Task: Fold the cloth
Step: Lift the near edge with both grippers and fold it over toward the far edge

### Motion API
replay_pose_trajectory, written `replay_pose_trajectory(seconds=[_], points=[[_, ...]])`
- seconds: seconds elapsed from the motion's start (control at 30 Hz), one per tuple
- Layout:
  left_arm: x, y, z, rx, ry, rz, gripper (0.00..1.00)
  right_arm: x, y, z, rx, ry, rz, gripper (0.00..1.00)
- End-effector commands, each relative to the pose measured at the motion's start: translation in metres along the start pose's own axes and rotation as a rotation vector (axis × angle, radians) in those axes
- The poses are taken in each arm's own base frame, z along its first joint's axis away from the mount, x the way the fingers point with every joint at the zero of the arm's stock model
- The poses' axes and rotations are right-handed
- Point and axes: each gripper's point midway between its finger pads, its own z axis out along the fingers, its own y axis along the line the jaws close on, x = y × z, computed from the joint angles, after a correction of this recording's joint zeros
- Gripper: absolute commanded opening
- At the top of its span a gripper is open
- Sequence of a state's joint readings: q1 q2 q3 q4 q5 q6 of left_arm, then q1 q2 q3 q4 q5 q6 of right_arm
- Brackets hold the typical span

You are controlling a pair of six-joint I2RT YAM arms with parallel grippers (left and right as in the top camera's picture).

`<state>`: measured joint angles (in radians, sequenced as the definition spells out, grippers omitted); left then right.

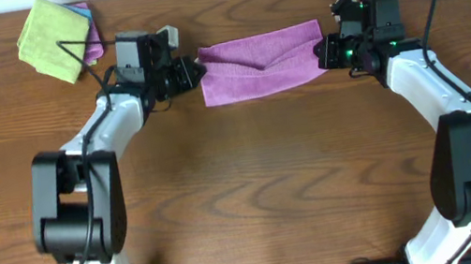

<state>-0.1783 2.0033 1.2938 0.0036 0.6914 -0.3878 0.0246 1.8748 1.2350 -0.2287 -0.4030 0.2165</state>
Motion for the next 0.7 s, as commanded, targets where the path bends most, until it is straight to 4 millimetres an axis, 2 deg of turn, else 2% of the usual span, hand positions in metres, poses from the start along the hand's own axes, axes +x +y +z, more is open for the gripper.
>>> replay_pose_trajectory(seconds=[0.0, 0.17, 0.4, 0.5, 0.67], points=[[-0.020, -0.001, 0.007, 0.003, -0.028, 0.043, 0.05, -0.010, -0.004, 0.013, 0.005, -0.018, 0.009, 0.01], [-0.041, 0.005, 0.022, 0.008, -0.046, 0.054, 0.06, -0.025, -0.009, 0.033, 0.001, -0.038, 0.009, 0.01], [-0.067, 0.014, 0.037, 0.030, -0.068, 0.061, 0.05, -0.062, -0.007, 0.046, -0.013, -0.106, -0.008, 0.01], [-0.068, 0.019, 0.039, 0.023, -0.057, 0.048, 0.06, -0.064, -0.009, 0.051, -0.011, -0.096, 0.007, 0.01], [-0.056, 0.017, 0.039, 0.045, -0.007, 0.045, 0.06, -0.053, -0.012, 0.052, -0.001, -0.052, 0.024, 0.01]])
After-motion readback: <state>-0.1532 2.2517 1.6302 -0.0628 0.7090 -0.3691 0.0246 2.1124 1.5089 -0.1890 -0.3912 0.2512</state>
